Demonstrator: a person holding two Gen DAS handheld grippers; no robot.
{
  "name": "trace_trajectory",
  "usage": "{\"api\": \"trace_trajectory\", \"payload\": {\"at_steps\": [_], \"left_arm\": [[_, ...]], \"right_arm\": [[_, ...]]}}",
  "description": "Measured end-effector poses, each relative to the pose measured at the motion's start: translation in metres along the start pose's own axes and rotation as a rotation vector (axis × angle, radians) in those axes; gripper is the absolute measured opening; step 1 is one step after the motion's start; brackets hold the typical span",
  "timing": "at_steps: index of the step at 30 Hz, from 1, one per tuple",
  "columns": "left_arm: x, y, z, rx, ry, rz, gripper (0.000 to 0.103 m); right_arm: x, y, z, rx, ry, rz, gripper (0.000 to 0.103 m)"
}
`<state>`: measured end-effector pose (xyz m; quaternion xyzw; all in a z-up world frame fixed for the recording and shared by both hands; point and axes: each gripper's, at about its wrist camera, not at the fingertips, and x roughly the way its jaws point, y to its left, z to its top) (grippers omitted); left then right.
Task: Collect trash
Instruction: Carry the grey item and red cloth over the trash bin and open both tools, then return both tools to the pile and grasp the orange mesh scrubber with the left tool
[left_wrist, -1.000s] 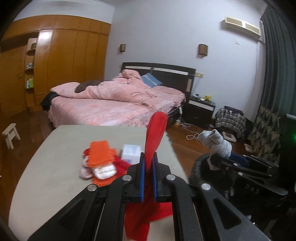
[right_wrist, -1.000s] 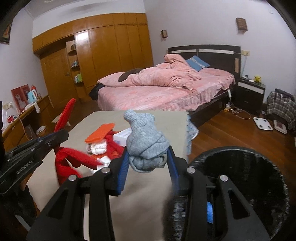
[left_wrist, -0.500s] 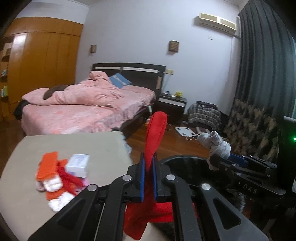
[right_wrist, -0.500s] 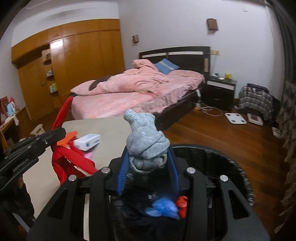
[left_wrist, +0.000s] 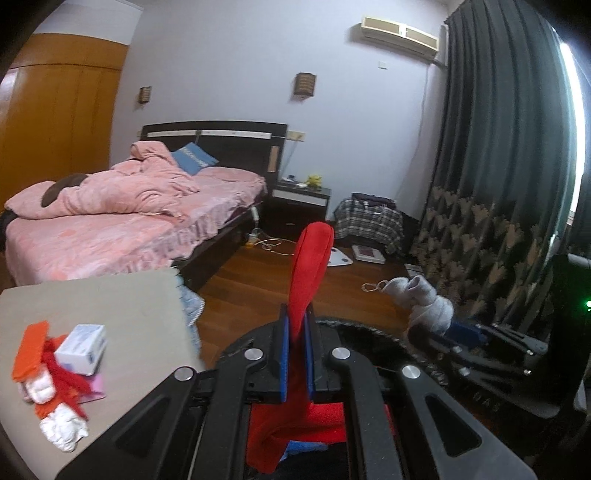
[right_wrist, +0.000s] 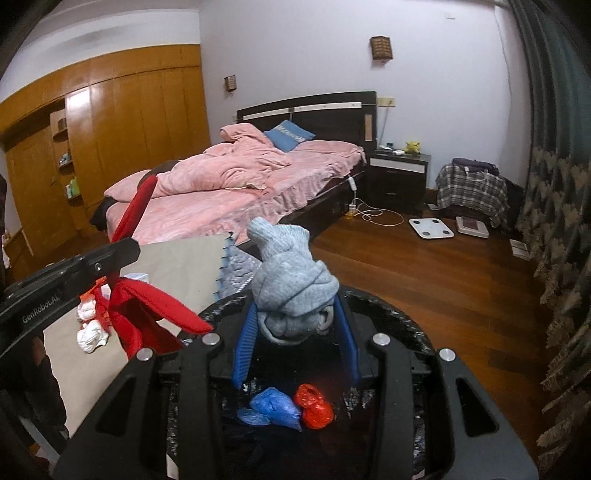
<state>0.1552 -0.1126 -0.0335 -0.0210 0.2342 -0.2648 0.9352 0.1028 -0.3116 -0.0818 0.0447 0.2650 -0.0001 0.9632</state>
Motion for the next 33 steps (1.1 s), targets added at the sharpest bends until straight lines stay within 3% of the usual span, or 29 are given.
{"api": "trace_trajectory", "payload": {"at_steps": [5, 13, 16, 18, 21, 23, 27, 33], "left_arm": [[0.02, -0.013, -0.003, 0.001, 0.028, -0.045, 0.007], [0.056, -0.012, -0.026, -0.01, 0.151, -0.073, 0.011], [0.059, -0.008, -0.034, -0.016, 0.181, -0.061, 0.029], [0.057, -0.003, -0.036, -0.027, 0.186, -0.053, 0.049], [0.052, 0.005, -0.036, -0.036, 0.185, -0.034, 0.06], [0.047, 0.013, -0.036, -0.043, 0.178, -0.008, 0.065], [0.029, 0.033, -0.034, -0.033, 0.14, 0.077, 0.08], [-0.003, 0.059, -0.039, 0.005, 0.095, 0.214, 0.09]], "right_arm": [[0.006, -0.013, -0.001, 0.018, 0.011, -0.024, 0.038], [0.022, -0.027, -0.014, 0.044, 0.062, -0.053, 0.04], [0.029, -0.03, -0.019, 0.055, 0.086, -0.066, 0.043], [0.03, -0.03, -0.021, 0.063, 0.088, -0.074, 0.051], [0.029, -0.027, -0.022, 0.059, 0.082, -0.089, 0.067], [0.028, -0.025, -0.022, 0.054, 0.077, -0.108, 0.089], [0.027, -0.018, -0.022, 0.044, 0.073, -0.12, 0.095], [0.03, 0.0, -0.019, 0.031, 0.078, -0.086, 0.097]]}}
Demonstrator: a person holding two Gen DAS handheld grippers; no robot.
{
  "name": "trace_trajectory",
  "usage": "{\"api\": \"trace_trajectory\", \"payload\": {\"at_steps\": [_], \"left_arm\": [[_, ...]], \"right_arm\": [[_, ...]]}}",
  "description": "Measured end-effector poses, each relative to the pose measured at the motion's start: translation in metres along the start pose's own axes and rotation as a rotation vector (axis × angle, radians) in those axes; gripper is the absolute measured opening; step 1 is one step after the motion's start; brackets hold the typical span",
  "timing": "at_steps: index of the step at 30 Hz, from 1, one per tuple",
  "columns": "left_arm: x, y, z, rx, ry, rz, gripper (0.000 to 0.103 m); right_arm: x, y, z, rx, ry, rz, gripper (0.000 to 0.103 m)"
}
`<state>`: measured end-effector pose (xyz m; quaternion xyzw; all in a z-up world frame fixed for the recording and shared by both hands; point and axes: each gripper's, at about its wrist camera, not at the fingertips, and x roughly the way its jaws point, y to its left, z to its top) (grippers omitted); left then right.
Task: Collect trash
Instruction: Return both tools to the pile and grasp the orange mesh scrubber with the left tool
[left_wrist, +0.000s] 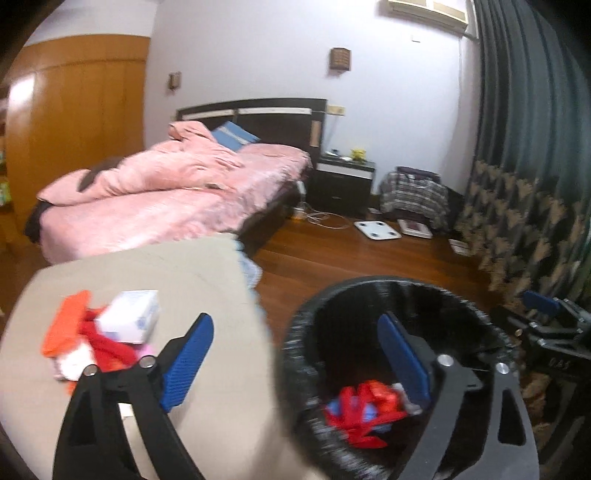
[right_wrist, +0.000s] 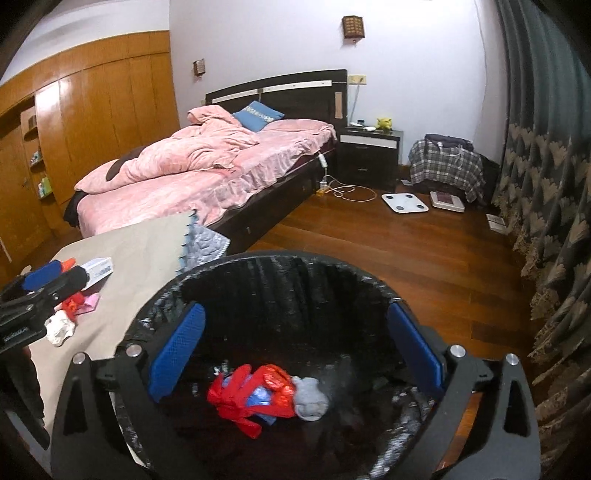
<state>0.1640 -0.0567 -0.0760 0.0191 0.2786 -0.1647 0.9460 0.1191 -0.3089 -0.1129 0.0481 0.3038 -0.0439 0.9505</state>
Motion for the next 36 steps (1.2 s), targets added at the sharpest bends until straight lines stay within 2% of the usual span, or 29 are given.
{"api": "trace_trajectory", "payload": {"at_steps": [14, 19, 28, 36], "left_arm": [[-0.045, 0.108, -0.032, -0.094, -0.005, 0.259, 0.091], [-0.053, 0.143, -0.04, -0.139, -0.008, 0.325, 0.091], [-0.049, 0.186, -0.036, -0.175, -0.03, 0.375, 0.091], [-0.015, 0.227, -0.026, -0.208, -0.01, 0.381, 0.088]], "right_arm": [[0.017, 0.107, 0.009, -0.101, 0.0, 0.176, 0.097], [0.029, 0.147, 0.013, -0.138, 0.002, 0.229, 0.097], [0.064, 0.204, 0.038, -0.173, -0.01, 0.273, 0.097], [0.102, 0.247, 0.04, -0.213, 0.017, 0.298, 0.097]]}}
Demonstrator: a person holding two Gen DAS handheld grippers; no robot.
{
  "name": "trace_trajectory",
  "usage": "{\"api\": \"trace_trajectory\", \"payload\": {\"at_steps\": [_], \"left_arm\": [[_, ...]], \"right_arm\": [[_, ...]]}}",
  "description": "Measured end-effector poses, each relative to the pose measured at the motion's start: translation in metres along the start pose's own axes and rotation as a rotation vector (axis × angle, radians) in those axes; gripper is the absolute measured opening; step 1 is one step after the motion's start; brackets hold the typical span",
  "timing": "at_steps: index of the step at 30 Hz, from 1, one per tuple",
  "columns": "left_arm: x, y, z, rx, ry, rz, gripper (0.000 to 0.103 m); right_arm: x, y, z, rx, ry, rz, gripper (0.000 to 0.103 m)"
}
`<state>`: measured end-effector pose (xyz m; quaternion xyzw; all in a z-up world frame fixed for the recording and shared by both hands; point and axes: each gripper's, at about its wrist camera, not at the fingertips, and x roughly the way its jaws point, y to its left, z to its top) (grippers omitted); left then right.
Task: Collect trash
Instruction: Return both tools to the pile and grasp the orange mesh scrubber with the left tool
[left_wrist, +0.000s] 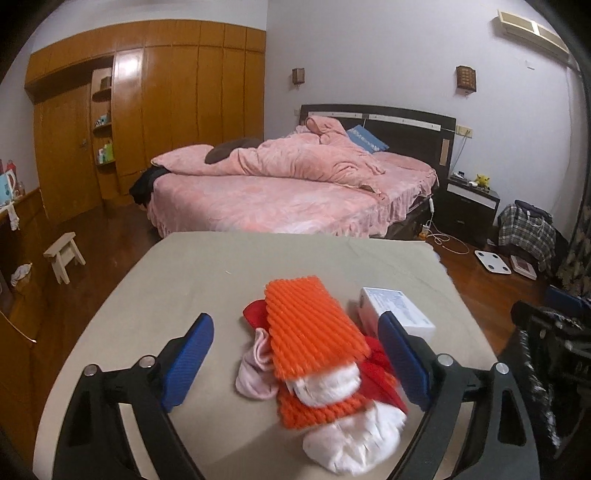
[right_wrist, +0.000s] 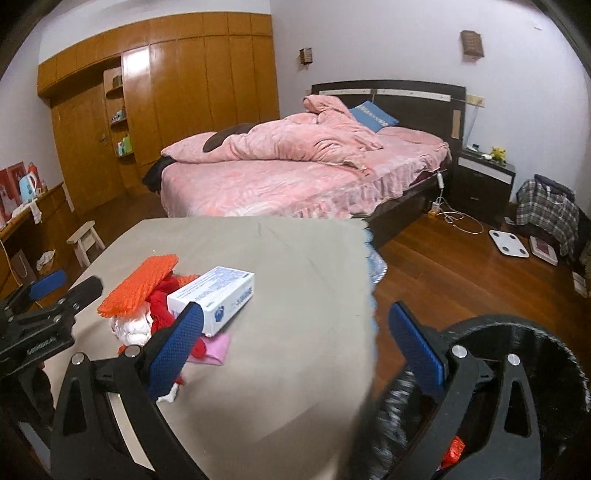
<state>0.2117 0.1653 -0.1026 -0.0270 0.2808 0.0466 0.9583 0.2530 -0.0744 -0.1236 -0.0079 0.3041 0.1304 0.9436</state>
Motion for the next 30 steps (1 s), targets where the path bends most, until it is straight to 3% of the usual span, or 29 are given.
{"api": "trace_trajectory", "payload": {"at_steps": [11, 16, 21, 30], "left_arm": [[0.054, 0.004, -0.011, -0.012, 0.121, -0.078, 0.08], [0.062, 0.004, -0.014, -0.036, 0.147, -0.137, 0.058], [0.062, 0.0, -0.014, -0.045, 0.141, -0.207, 0.022], [0.052, 0.0, -0.011, -0.046, 0.075, -0.217, 0.011]], "right_arm": [[0.038, 0.016, -0.002, -0.023, 0.03, 0.016, 0.097], [0.042, 0.021, -0.001, -0.04, 0.022, 0.023, 0.097], [0.043, 0.025, -0.002, -0.036, 0.024, 0.032, 0.097], [0.047, 0.036, 0.002, -0.053, 0.026, 0.053, 0.097]]}}
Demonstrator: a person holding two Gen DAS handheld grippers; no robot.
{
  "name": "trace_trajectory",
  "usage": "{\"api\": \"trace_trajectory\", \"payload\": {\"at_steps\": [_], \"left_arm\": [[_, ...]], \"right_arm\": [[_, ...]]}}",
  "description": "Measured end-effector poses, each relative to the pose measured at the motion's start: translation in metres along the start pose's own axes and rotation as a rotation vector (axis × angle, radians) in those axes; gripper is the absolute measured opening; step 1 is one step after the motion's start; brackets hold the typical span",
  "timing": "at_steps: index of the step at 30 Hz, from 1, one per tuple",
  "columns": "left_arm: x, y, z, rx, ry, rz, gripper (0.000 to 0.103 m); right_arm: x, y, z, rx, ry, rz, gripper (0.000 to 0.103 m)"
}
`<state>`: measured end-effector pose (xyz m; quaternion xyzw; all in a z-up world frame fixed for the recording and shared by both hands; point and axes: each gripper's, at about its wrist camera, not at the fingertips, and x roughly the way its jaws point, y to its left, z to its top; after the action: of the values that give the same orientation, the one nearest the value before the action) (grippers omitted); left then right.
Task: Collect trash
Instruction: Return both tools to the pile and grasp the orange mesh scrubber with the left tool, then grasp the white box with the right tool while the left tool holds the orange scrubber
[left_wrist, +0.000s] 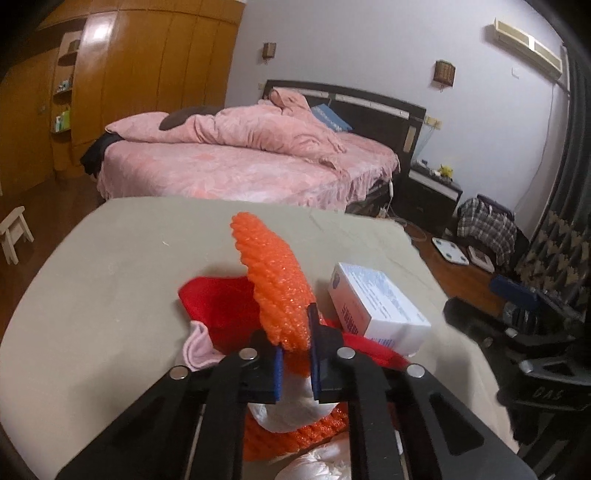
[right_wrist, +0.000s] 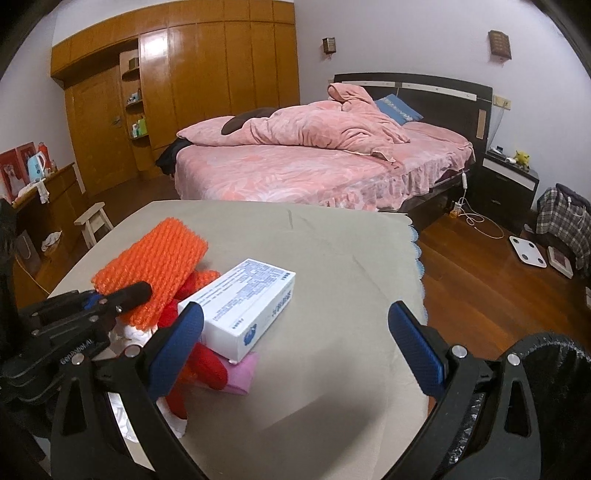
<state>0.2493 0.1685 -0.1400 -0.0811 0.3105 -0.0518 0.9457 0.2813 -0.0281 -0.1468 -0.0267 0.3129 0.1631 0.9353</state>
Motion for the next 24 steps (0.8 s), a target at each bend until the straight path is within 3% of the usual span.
{"api": "trace_trajectory", "payload": {"at_steps": [8, 15, 24], "left_arm": [[-0.024, 0.016, 0.017, -0.028, -0.074, 0.037, 0.011], [-0.022, 0.036, 0.012, -0.061, -0.055, 0.054, 0.011], [-0.02, 0.036, 0.007, -0.054, -0.048, 0.05, 0.011]], "right_arm": [[0.012, 0.018, 0.006, 0.011, 0.006, 0.03, 0.097], [0.034, 0.039, 0.009, -0.005, 0.04, 0.02, 0.097], [0.051, 0.03, 0.0, 0.002, 0.106, -0.047, 0.097]]}}
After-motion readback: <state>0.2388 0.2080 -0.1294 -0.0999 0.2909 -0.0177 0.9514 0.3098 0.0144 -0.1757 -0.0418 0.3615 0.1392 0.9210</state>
